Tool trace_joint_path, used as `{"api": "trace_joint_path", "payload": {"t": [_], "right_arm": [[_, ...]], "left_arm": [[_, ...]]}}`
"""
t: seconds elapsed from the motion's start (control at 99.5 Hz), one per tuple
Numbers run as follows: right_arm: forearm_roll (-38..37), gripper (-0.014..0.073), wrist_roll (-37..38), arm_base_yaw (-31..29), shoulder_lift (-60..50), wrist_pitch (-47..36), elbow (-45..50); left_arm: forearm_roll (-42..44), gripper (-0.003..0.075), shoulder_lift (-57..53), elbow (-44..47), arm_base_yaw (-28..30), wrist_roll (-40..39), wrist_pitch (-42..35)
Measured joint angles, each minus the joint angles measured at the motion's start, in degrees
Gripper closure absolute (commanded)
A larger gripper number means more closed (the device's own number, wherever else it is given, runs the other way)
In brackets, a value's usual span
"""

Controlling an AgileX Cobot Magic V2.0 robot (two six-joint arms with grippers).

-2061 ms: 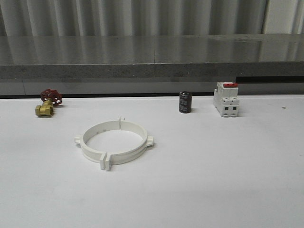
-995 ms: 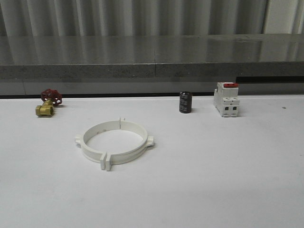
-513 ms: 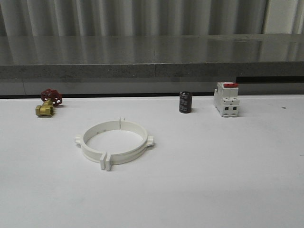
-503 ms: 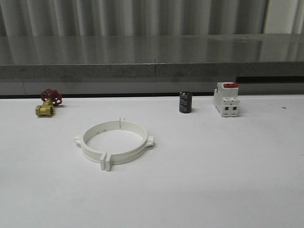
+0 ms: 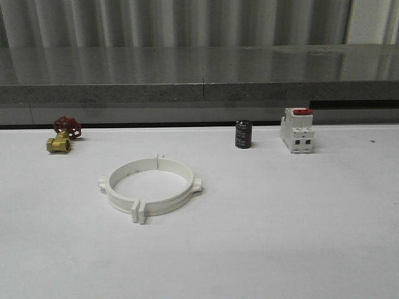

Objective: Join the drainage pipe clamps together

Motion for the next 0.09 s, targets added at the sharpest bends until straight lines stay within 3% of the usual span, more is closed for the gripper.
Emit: {"api": "trace_joint_path", "payload": {"t": [0.09], "right_arm": [[0.0,0.0661,0.0,0.0,0.0,0.0,0.0]], "left_arm": [[0.0,0.0741,0.0,0.0,0.0,0.0,0.0]]}}
